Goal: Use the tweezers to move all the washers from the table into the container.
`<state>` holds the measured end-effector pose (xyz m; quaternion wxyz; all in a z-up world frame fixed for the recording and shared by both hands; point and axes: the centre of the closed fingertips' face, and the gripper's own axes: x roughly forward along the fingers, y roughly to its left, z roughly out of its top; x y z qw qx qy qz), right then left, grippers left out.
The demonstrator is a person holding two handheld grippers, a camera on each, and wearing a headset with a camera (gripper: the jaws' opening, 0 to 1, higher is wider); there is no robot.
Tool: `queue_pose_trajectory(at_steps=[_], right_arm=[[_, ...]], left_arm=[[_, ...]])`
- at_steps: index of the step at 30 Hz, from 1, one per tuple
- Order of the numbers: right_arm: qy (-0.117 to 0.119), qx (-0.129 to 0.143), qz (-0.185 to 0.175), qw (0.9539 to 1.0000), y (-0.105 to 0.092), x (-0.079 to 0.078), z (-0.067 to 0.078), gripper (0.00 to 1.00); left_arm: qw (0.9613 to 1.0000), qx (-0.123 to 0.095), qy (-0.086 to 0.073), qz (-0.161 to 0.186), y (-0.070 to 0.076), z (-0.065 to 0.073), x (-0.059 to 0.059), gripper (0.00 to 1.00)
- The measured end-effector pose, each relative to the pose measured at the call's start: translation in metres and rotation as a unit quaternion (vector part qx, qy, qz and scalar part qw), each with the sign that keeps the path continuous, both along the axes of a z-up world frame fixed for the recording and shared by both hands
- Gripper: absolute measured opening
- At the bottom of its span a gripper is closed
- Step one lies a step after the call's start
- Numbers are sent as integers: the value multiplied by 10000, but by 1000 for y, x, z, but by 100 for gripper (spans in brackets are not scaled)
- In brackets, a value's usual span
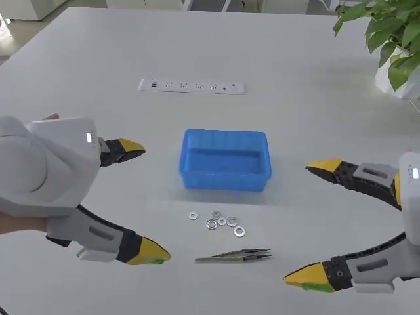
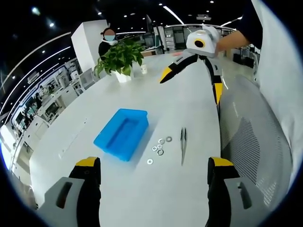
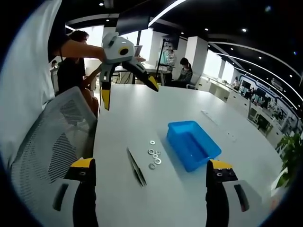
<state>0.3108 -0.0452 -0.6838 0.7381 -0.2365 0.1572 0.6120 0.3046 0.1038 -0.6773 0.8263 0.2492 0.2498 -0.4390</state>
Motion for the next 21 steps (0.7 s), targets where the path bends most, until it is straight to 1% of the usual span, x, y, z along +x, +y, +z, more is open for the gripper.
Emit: queue_pose_trajectory(at_steps=[3,8,10,13,19,21], right_arm=[[-9,-21,6,10000,0,1,-1,97],[-26,12,18,10000,3,3,3,96],[-29,13,25,10000,4,4,3,96],[-42,-2,24,10000,4,4,3,96],[-18,-14,-9,10000,2,4,2,97],[-20,-23,-11,10000,1,4,2,97]], left_arm=[[10000,1,-21,-13,0,1,0,99],[10000,-33,-84,-20,1,5,3,99],[10000,-33,-87,-28,1,5,3,99],[10000,10,-60,-12,3,3,3,99],[10000,-63,-63,-13,2,4,3,99],[10000,-78,-26,-16,1,3,2,99]])
